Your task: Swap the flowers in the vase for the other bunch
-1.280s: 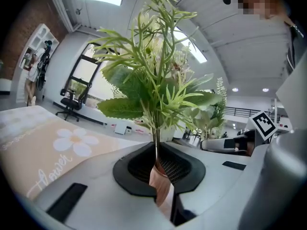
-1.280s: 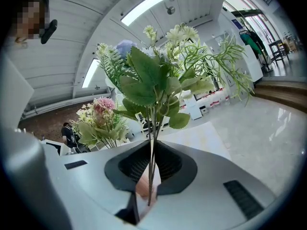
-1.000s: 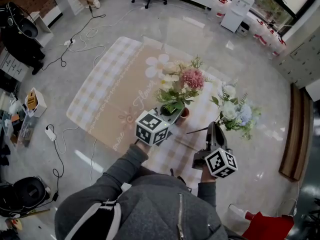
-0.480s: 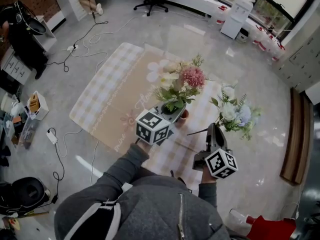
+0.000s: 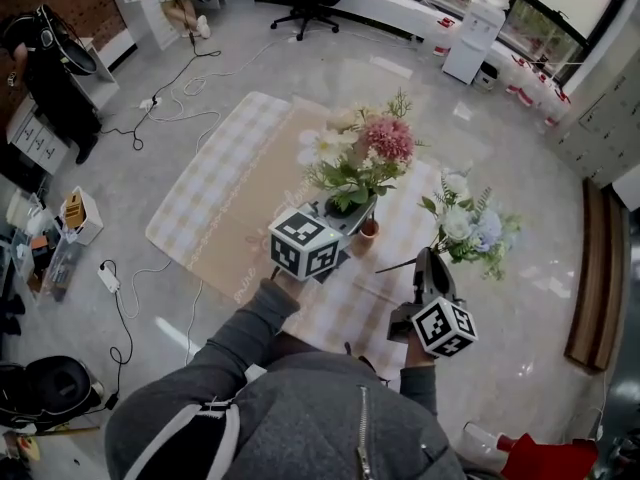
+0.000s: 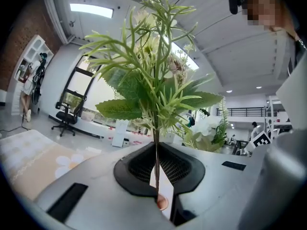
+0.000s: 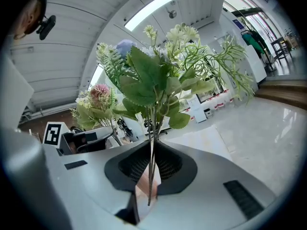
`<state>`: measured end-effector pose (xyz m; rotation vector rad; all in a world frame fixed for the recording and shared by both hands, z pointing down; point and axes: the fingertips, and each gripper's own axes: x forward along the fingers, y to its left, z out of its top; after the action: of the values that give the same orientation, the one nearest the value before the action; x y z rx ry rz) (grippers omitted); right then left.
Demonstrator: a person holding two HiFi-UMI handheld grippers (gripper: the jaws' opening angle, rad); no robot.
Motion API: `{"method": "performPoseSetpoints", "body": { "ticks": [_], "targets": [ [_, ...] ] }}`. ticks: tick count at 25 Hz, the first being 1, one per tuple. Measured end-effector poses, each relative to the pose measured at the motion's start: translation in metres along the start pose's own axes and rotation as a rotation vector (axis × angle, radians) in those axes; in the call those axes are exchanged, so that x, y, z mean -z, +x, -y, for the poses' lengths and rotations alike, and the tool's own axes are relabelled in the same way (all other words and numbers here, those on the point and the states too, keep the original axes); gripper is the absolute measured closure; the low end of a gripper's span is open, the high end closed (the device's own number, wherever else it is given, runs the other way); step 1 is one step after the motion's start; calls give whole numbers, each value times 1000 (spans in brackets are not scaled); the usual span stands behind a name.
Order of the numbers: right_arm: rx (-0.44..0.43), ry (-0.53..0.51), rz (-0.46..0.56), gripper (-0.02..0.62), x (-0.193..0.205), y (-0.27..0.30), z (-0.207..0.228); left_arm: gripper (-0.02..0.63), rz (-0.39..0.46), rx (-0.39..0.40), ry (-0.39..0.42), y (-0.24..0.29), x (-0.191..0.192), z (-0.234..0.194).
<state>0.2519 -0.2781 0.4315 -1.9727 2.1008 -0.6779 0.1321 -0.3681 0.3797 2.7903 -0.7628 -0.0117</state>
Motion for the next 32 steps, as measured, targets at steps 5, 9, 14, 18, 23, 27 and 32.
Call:
{"method": "performPoseSetpoints", "body": {
  "ticks": [5, 9, 14, 18, 23, 27, 32],
  "targets": [
    [0, -1, 10, 561, -2, -3, -3, 578, 7, 19, 32, -1, -18, 3],
    [-4, -4, 17, 561, -4, -5, -5, 578, 19, 31, 51, -5, -32, 8],
    [-14, -7, 18, 561, -5, -9, -5, 578, 39, 22, 47, -15, -41, 11],
    [-33, -13, 9, 560, -2, -8, -11, 578, 53, -3, 51, -30, -46, 9],
    [-62, -24, -11, 560, 3, -6, -18, 578, 65, -26, 44, -46, -43, 6],
    [-79, -29, -24, 561, 10, -4, -27, 578, 57, -57, 28, -61, -32, -2],
    [-81, -30, -37, 561, 19, -7, -33, 577, 35, -77, -5, -74, -11, -6]
  ]
}}
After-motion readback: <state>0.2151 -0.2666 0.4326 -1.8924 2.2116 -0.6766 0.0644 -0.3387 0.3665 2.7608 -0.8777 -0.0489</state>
